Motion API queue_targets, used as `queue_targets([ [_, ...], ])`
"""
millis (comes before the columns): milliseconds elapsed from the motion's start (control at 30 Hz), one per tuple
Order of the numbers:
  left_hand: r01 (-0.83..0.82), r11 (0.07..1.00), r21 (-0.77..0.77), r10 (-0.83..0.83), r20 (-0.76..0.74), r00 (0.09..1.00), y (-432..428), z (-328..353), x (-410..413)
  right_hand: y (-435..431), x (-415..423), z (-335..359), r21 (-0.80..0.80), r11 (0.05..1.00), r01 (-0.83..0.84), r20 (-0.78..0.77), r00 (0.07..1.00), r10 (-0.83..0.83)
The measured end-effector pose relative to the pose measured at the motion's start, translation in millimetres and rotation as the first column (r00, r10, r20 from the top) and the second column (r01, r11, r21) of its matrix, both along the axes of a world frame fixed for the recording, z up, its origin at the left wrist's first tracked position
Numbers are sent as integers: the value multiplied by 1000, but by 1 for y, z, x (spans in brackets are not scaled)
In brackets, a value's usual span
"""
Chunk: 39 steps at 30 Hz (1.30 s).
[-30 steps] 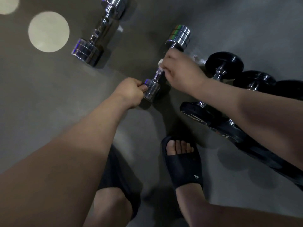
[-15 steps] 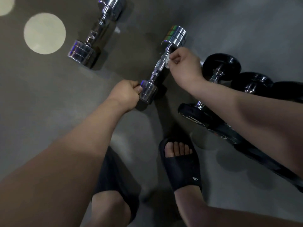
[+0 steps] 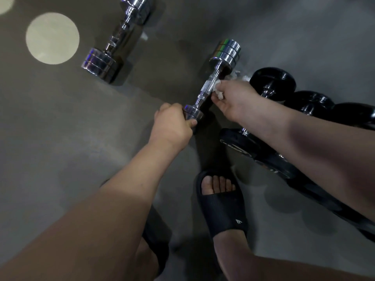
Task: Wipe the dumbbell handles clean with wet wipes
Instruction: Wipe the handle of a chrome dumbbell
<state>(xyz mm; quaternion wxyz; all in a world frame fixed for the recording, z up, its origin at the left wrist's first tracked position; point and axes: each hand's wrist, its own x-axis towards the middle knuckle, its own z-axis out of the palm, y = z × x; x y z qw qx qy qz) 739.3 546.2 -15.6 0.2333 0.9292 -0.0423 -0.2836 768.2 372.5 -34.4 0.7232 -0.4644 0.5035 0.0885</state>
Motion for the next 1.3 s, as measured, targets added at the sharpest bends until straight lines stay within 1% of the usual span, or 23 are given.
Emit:
queue_targets([
  [67, -5, 1000, 0, 5, 0, 1000, 1, -1, 1, -6, 5, 2, -39, 999, 4, 12, 1000, -4],
  [167, -30, 999, -23, 30, 1, 1000, -1, 2, -2, -7, 10, 5, -74, 994, 85, -3, 996, -85],
  [333, -48, 998, -35, 49, 16, 999, -7, 6, -7, -7, 4, 6, -156, 988, 10, -36, 999, -16],
  [433, -46, 998, -52, 48, 25, 999, -9, 5, -11, -9, 10, 9, -130, 990, 57, -36, 997, -62],
  [500, -40, 998, -58, 42, 33, 999, -12, 6, -14, -3, 4, 8, -148, 985, 86, -58, 994, -95],
  [567, -35, 997, -64, 38, 45, 998, -12, 6, -15, 2, -3, 9, -145, 989, 35, -84, 995, -48],
  [633, -34, 996, -85, 40, 61, 997, -11, 5, -16, -3, -1, 10, -174, 985, -10, -99, 995, -7],
  [767, -6, 994, -111, 15, 79, 997, -12, 5, -22, -5, 7, 15, -191, 979, 79, -82, 992, -96],
  [967, -29, 983, -179, 46, 90, 995, -2, 0, -22, 1, -9, 8, -310, 941, -133, -108, 989, 104],
  [1100, -36, 971, -237, 52, 63, 997, -3, -1, -26, -2, -15, 13, -459, 843, -280, -145, 960, 240],
  [1200, -15, 964, -267, 37, 76, 996, -3, -1, -29, -3, -28, 12, -475, 808, -348, -178, 938, 299],
  [1300, -28, 952, -306, 69, 125, 990, -3, -3, -31, -7, -30, 15, -483, 777, -402, -203, 915, 348],
])
